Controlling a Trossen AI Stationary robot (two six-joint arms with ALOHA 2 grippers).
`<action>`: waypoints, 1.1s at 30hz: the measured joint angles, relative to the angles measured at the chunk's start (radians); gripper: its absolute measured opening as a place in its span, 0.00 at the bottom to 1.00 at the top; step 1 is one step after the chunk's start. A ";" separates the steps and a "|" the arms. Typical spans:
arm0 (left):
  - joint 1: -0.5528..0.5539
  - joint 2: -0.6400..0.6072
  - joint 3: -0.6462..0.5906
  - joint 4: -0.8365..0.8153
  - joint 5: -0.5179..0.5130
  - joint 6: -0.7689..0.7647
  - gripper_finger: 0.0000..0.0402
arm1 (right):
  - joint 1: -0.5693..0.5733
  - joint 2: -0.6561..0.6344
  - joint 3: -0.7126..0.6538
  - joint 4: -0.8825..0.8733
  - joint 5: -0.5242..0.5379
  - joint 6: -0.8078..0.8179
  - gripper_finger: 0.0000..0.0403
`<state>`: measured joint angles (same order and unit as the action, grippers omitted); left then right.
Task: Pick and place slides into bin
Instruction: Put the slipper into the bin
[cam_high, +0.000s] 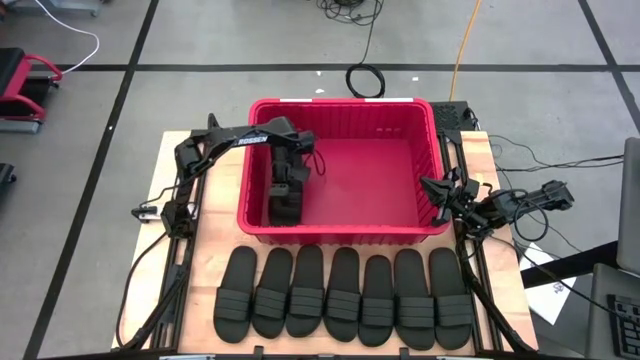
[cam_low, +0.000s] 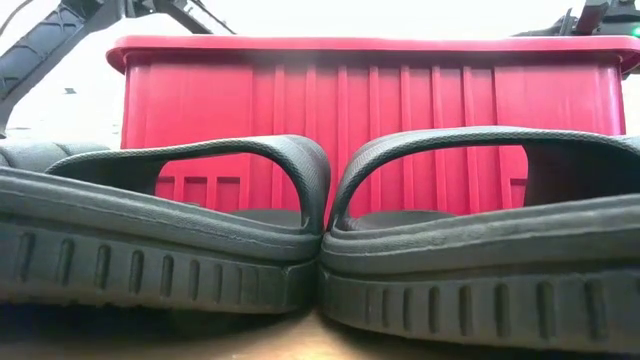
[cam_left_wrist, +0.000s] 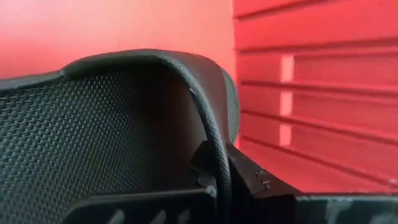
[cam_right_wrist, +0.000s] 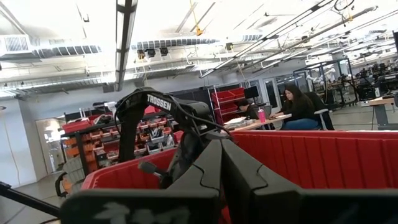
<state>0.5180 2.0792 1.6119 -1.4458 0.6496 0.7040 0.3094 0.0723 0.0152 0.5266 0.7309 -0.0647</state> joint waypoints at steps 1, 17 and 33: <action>0.001 0.000 0.000 0.009 -0.015 0.001 0.00 | 0.000 0.000 0.000 0.000 0.000 0.000 0.00; 0.034 -0.001 -0.038 0.043 0.011 -0.146 0.00 | 0.000 0.000 0.000 0.028 -0.002 0.004 0.00; -0.006 -0.003 -0.038 0.072 -0.167 -0.103 0.00 | 0.000 0.000 0.000 0.032 -0.001 0.003 0.00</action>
<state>0.5117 2.0766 1.5742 -1.3738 0.4824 0.6013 0.3096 0.0723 0.0151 0.5582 0.7296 -0.0621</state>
